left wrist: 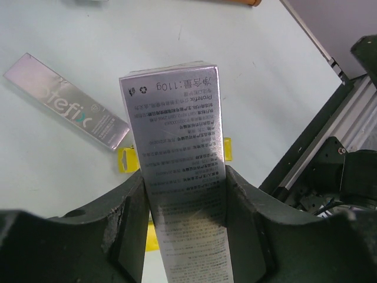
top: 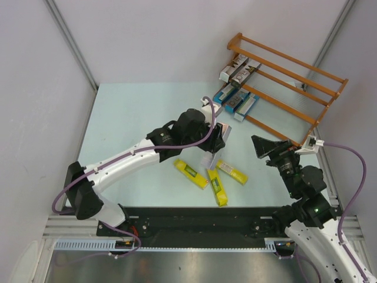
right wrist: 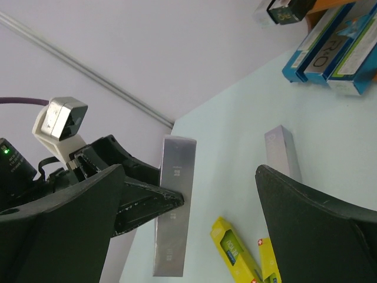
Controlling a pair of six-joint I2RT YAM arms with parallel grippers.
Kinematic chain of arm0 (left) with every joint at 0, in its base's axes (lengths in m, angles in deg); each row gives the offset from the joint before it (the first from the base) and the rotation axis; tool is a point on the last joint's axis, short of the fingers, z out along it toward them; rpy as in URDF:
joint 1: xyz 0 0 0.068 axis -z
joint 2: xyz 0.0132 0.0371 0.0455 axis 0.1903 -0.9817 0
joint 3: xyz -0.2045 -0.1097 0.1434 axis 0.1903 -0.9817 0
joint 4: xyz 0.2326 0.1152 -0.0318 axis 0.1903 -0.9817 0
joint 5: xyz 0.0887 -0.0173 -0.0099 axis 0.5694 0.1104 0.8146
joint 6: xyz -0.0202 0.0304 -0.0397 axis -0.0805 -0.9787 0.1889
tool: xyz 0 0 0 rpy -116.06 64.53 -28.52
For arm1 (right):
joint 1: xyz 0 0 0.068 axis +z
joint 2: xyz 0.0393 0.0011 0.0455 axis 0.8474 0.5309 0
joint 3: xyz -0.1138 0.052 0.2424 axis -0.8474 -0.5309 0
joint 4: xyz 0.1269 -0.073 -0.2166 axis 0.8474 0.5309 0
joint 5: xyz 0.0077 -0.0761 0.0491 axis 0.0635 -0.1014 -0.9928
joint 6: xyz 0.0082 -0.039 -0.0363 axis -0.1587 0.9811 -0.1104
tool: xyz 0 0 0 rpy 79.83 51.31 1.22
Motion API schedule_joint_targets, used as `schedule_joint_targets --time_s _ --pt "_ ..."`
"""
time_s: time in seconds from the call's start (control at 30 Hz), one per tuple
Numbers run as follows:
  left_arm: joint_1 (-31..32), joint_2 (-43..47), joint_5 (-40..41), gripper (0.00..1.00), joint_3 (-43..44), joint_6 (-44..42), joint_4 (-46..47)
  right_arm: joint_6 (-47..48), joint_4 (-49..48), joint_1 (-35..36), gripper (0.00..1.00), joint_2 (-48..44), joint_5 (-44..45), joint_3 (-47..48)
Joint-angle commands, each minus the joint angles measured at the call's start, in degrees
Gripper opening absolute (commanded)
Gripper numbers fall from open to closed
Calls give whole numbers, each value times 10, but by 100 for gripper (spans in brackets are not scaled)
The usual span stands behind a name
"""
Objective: Place and organize the toothpastes onto the shelf
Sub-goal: Pick up the toothpaste from the center of the board.
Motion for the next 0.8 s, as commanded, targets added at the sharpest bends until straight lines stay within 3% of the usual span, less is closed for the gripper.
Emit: schedule_joint_targets --time_s 0.0,0.63,0.77 --pt "18 27 -7 52 29 -26 34 -3 -59 1 100 27 -53 13" --pt "58 -15 -45 52 97 -24 25 -10 -147 2 99 139 -165 13" --pt "64 -21 -45 52 104 -26 22 -9 -147 1 93 150 -166 13"
